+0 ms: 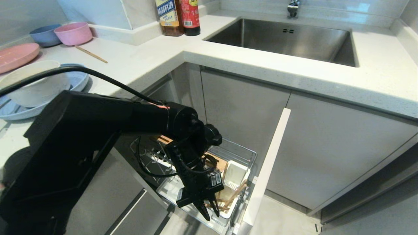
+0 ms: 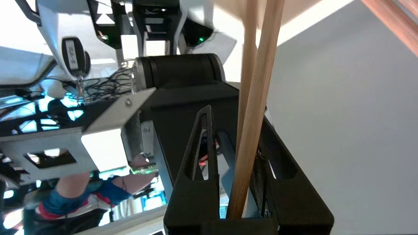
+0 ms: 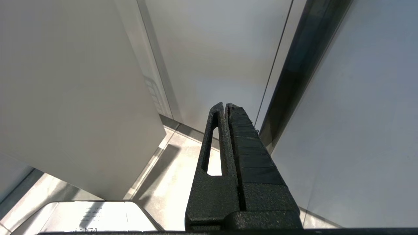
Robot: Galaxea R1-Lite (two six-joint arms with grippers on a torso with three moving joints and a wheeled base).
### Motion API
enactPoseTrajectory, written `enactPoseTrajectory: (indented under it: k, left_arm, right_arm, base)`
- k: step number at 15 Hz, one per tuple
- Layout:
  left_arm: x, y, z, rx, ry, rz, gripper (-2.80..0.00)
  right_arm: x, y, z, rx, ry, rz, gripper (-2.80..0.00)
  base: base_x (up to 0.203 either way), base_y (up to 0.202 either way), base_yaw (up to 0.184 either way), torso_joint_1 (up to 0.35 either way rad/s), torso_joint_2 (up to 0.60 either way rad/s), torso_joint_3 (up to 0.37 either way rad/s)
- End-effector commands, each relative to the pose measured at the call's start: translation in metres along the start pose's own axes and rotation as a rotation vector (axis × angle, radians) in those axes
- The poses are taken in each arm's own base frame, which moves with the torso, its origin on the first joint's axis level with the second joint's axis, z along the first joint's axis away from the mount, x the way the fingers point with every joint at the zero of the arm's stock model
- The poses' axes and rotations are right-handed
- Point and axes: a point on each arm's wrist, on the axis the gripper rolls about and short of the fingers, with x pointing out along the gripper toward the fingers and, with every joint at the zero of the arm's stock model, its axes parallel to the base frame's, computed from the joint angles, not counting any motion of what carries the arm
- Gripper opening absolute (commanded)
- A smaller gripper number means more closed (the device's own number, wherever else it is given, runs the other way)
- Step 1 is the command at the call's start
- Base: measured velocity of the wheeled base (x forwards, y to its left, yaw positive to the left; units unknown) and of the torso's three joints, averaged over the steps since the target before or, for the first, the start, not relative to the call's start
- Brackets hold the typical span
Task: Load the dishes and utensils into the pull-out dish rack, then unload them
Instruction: Take the chopsticks out of the cupboard
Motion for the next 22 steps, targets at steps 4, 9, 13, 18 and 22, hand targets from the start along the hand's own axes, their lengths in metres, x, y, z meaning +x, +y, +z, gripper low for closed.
enactPoseTrajectory:
  k: [4,9,13,18,22]
  left_arm:
    - [-0.025,0.005,-0.021,-0.012,-0.017,-0.012,-2.80]
    - [-0.035,0.007,-0.029,-0.010,-0.028,-0.018,-2.80]
    - [-0.046,0.014,-0.042,-0.020,-0.011,0.004,-2.80]
    - [-0.067,0.021,-0.063,-0.010,-0.026,-0.008,-2.80]
    - [-0.089,0.030,-0.085,0.005,-0.070,-0.020,-2.80]
  right_arm:
    - [0.000,0.000,0.000,0.000,0.000,0.000,-2.80]
    - [0.000,0.000,0.000,0.000,0.002,0.000,-2.80]
    - [0.000,0.000,0.000,0.000,0.002,0.000,-2.80]
    - [0.000,0.000,0.000,0.000,0.002,0.000,-2.80]
    - [0.000,0.000,0.000,0.000,0.002,0.000,-2.80]
  base:
    - [0.000,0.000,0.000,0.000,0.00,0.000]
    - [0.000,0.000,0.000,0.000,0.00,0.000]
    - [0.000,0.000,0.000,0.000,0.00,0.000]
    - [0.000,0.000,0.000,0.000,0.00,0.000]
    - [0.000,0.000,0.000,0.000,0.00,0.000]
